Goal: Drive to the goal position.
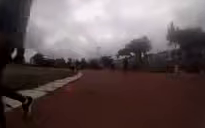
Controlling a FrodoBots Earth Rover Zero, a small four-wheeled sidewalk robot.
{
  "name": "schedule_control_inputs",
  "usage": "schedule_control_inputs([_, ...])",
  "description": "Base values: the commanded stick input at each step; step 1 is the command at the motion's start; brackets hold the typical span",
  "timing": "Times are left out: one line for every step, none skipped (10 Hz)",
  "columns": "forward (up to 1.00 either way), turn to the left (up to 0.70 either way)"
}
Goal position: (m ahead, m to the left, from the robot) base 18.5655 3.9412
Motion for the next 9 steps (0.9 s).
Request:
schedule_control_inputs([0.70, 0.08])
schedule_control_inputs([0.70, 0.00])
schedule_control_inputs([0.70, 0.00])
schedule_control_inputs([0.70, 0.06])
schedule_control_inputs([0.70, 0.00])
schedule_control_inputs([0.70, 0.02])
schedule_control_inputs([0.70, 0.04])
schedule_control_inputs([0.70, 0.03])
schedule_control_inputs([0.70, 0.02])
